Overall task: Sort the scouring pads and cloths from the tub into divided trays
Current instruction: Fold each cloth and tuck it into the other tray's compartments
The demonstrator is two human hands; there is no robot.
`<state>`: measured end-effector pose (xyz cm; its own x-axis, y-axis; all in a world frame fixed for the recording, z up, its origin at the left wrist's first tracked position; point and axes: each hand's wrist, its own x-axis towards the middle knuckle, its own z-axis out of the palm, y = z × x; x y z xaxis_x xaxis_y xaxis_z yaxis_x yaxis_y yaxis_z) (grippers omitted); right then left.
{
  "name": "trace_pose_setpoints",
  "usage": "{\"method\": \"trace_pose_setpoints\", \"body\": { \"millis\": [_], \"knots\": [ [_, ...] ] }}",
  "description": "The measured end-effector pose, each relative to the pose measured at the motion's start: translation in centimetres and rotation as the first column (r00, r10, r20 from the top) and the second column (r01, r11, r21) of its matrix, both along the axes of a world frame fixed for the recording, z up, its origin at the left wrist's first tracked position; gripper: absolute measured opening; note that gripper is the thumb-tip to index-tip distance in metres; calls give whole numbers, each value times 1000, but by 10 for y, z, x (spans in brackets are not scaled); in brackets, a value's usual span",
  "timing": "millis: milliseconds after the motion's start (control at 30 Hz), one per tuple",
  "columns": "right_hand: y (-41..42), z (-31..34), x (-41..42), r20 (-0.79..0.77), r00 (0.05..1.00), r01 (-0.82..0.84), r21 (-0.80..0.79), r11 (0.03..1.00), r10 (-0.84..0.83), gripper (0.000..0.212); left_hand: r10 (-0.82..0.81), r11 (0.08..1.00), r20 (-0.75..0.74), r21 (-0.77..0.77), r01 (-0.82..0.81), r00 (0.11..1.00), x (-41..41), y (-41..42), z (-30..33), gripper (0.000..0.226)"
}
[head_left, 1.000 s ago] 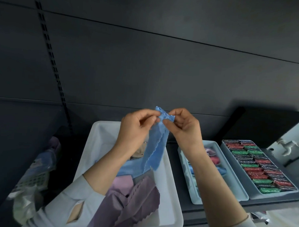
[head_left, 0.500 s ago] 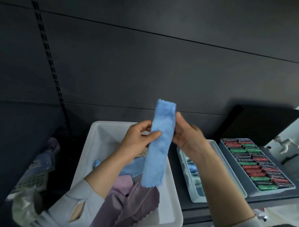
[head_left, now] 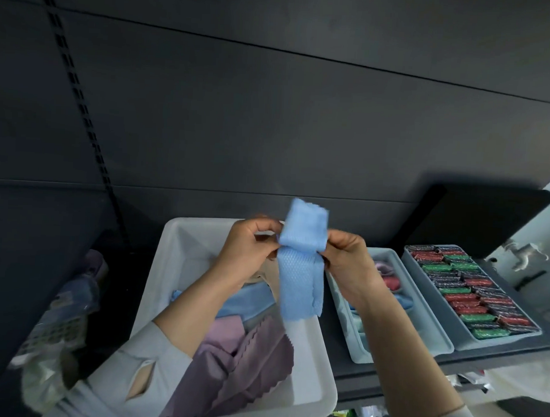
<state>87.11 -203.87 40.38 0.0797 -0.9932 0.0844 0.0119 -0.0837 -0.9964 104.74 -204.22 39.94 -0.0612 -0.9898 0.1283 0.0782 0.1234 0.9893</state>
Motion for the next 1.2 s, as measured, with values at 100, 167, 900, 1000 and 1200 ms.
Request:
{"method": "trace_pose_setpoints", "body": {
  "millis": [100, 167, 900, 1000, 1200],
  "knots": [
    [-2, 3, 1, -81, 996, 25, -104, 994, -34, 53, 6, 999, 15, -51, -5, 1000, 0, -2, 0, 50],
    [-3, 3, 0, -114, 993, 19, -149, 989, -37, 59, 10, 995, 50, -95, -5, 999, 1, -4, -2, 53],
    [1, 13, -2, -41, 996, -79, 61, 995, 82, 24, 222, 869, 353, -495, -21, 909, 6, -6, 7, 39],
    [1, 12, 1, -59, 995, -80, 56, 995, 83, 8, 170, 883, 308, -470, -6, 936, 4, -4, 8, 40],
    [-5, 21, 3, 47, 993, 108, -63, 992, -105, 5, -186, 983, 164, 36, 182, 969, 3, 4, -2, 19]
  ]
}}
